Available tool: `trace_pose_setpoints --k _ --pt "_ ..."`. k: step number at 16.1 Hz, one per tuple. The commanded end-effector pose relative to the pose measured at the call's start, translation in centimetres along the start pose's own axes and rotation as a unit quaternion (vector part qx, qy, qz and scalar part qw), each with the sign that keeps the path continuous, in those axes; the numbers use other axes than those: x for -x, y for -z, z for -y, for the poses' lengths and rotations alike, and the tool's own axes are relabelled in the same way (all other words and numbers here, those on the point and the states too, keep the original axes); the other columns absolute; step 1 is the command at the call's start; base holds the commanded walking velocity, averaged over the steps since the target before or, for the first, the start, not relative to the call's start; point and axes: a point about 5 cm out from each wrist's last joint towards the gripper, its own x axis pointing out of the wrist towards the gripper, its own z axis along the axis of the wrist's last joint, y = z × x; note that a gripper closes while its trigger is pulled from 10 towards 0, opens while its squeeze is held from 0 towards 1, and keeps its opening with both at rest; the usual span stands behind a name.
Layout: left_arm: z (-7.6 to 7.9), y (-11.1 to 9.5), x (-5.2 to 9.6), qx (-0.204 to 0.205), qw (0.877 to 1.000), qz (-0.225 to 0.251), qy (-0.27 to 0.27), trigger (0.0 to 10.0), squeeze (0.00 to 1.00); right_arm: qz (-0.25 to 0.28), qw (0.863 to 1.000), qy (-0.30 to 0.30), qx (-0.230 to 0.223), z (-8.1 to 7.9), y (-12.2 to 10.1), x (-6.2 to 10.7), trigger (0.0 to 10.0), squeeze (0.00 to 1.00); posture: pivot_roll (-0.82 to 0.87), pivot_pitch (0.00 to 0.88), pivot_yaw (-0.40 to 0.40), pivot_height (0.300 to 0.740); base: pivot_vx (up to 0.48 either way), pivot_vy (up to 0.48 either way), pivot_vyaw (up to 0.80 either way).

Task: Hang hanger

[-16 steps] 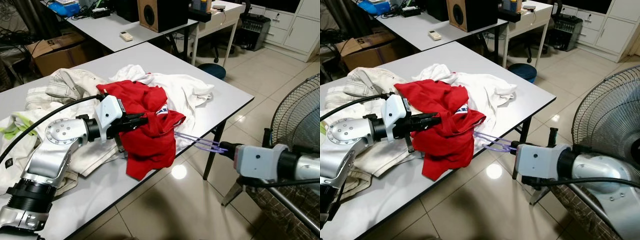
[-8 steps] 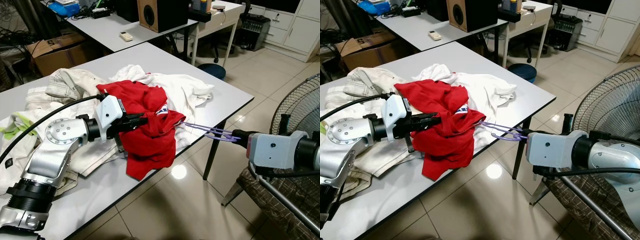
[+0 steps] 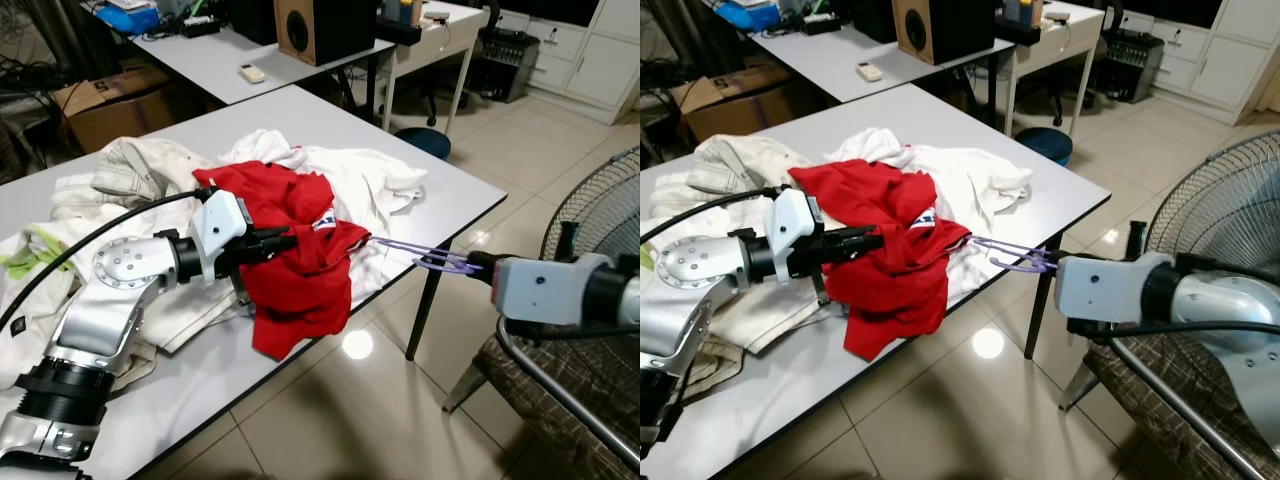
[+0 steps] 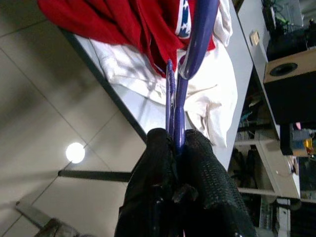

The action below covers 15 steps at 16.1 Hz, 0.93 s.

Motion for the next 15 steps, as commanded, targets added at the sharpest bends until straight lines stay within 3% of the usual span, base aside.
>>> trace_pose_setpoints --k 1,5,11,15 --pt "0.0 -0.9 -0.2 -0.008 1.0 0.012 0.01 0.0 0.0 0.002 1.0 -0.005 0.01 -0.2 0.3 -0.7 10.0 0.0 -0.19 0.0 0.074 0.74 0.0 0.0 0.0" --pt "0.3 -1.0 -0.2 -0.006 1.0 0.015 0.011 0.0 0.0 0.018 1.0 -0.015 0.016 -0.7 0.9 -2.7 10.0 0.0 -0.18 0.0 0.067 0.74 0.0 0.0 0.0" --pt "0.5 -1.1 -0.3 -0.003 1.0 0.02 0.011 0.0 0.0 0.046 0.998 -0.009 0.036 -0.3 0.2 -4.0 10.0 0.0 -0.17 0.0 0.061 0.74 0.0 0.0 0.0" --pt "0.5 -2.8 -0.6 0.024 0.996 0.08 0.008 0.0 0.0 0.066 0.997 -0.009 0.039 -1.4 -0.5 -5.4 10.0 0.0 -0.18 0.0 0.062 0.74 0.0 0.0 0.0"
